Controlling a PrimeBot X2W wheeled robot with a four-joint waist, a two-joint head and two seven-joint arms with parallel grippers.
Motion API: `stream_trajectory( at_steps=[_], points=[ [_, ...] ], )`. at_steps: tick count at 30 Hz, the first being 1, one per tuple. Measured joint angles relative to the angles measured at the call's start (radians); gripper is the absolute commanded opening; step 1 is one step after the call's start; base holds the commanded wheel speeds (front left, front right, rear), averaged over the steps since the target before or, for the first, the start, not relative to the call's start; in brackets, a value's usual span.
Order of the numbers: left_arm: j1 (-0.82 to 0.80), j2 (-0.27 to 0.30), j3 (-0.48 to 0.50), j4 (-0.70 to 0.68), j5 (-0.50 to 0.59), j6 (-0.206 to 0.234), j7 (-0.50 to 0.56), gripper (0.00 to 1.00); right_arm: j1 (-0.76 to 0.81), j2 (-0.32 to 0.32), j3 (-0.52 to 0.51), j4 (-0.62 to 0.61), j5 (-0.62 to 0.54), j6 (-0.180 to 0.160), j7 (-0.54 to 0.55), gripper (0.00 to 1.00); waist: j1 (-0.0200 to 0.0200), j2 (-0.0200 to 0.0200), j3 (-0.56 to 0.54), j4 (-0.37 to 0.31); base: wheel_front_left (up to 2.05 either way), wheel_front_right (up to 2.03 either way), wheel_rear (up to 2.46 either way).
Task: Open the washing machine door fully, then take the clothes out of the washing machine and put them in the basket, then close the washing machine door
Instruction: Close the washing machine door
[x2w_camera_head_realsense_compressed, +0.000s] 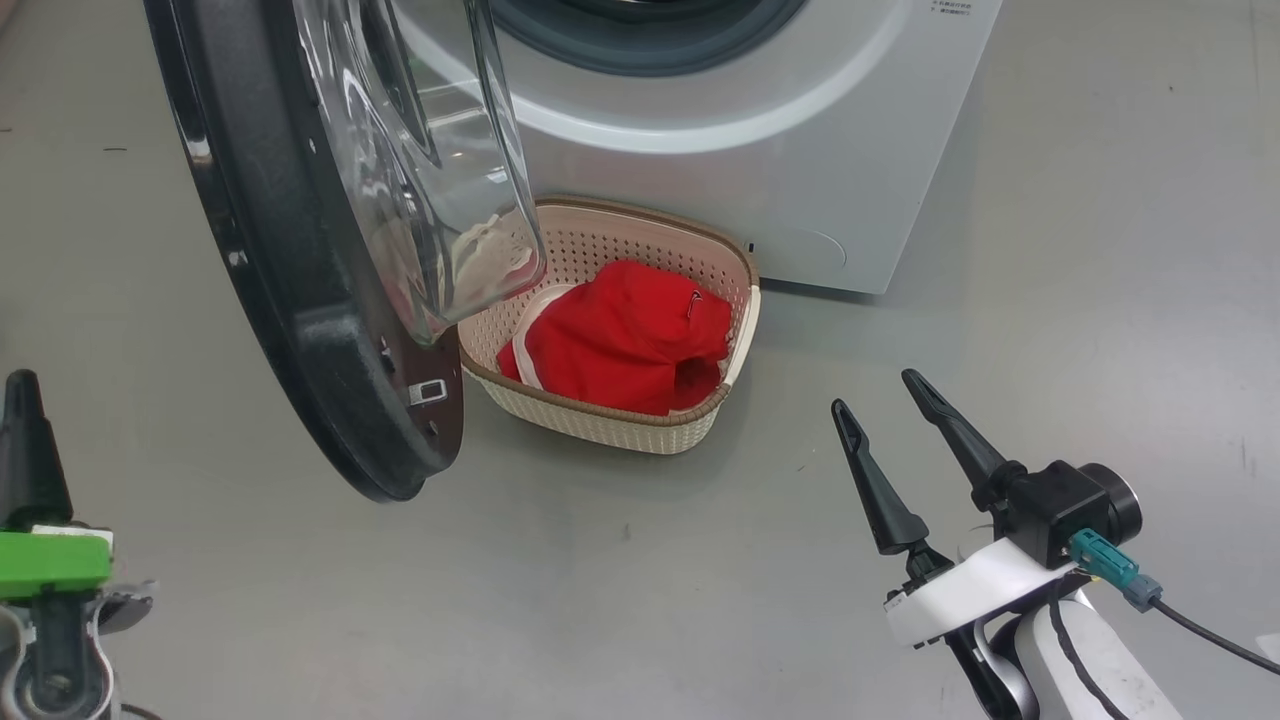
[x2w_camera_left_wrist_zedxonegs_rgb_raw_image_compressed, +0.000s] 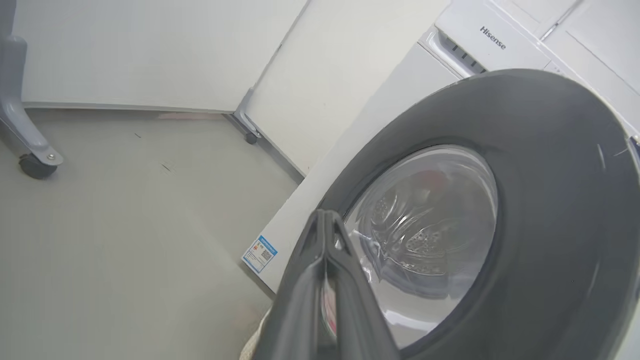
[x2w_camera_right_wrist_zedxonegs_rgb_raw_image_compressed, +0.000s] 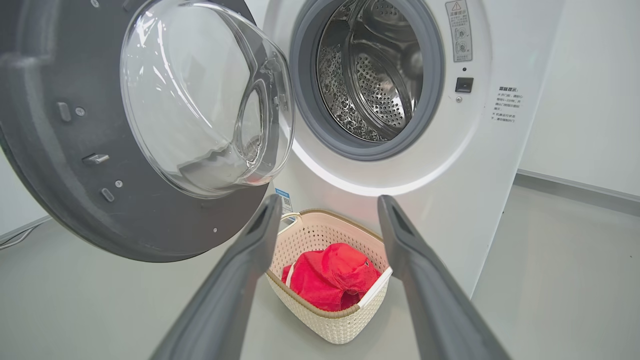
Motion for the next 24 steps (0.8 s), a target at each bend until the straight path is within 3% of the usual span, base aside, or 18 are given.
stream_trajectory(
  at_steps=[3, 5, 12, 19, 24],
  points=[
    [-0.032, -0.033, 0.052, 0.022, -0.153, 0.002, 0.084, 0.00, 0.000, 0.000, 0.000, 0.000, 0.000, 0.000, 0.000, 1.00, 0.0000, 0.0000, 0.004, -0.002, 0.00, 0.00, 0.00],
    [-0.043, -0.040, 0.067, 0.022, -0.188, 0.013, 0.098, 0.00, 0.000, 0.000, 0.000, 0.000, 0.000, 0.000, 0.000, 1.00, 0.0000, 0.0000, 0.004, -0.002, 0.00, 0.00, 0.00],
    [-0.112, -0.100, 0.133, 0.069, -0.461, 0.125, 0.271, 0.00, 0.000, 0.000, 0.000, 0.000, 0.000, 0.000, 0.000, 1.00, 0.0000, 0.0000, 0.009, -0.006, 0.00, 0.00, 0.00],
    [-0.113, -0.098, 0.093, 0.081, -0.595, 0.221, 0.491, 0.00, 0.000, 0.000, 0.000, 0.000, 0.000, 0.000, 0.000, 1.00, 0.0000, 0.0000, 0.010, -0.013, 0.00, 0.00, 0.00],
    [-0.114, -0.097, 0.118, 0.068, -0.690, 0.238, 0.573, 0.00, 0.000, 0.000, 0.000, 0.002, 0.000, 0.000, 0.000, 1.00, 0.0000, 0.0000, 0.009, -0.016, 0.00, 0.00, 0.00]
  ],
)
